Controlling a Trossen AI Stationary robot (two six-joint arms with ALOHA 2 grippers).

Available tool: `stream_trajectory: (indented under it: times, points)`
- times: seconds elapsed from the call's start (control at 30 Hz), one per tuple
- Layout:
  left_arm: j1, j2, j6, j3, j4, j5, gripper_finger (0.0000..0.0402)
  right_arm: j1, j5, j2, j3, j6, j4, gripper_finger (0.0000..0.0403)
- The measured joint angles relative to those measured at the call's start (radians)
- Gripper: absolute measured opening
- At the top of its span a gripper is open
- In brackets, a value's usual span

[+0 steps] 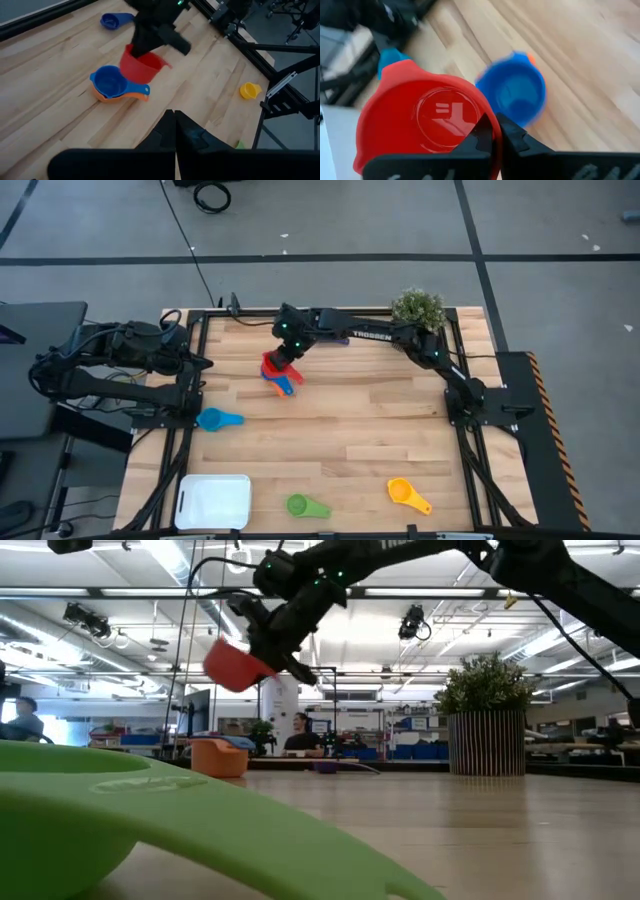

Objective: Nest measuring cups in basket
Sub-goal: Stack the red measuring cup into the blue measuring cup

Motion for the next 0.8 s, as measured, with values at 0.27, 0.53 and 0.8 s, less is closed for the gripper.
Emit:
stream_trajectory:
  times: [0.27,0.53,0.8]
  points:
    - [0.0,0.0,0.0,0.0,0.003,0.0,0.0,0.019,0.067,0.063,0.0,0.007,0.047,0.001]
    - [0.001,0.001,-0.001,0.0,0.003,0.0,0.0,0.017,0.11,0.095,0.0,0.016,0.048,0.001]
    - [0.001,0.0,-0.001,0.0,0.003,0.0,0.0,0.017,0.178,0.115,0.0,-0.015,0.041,0.001]
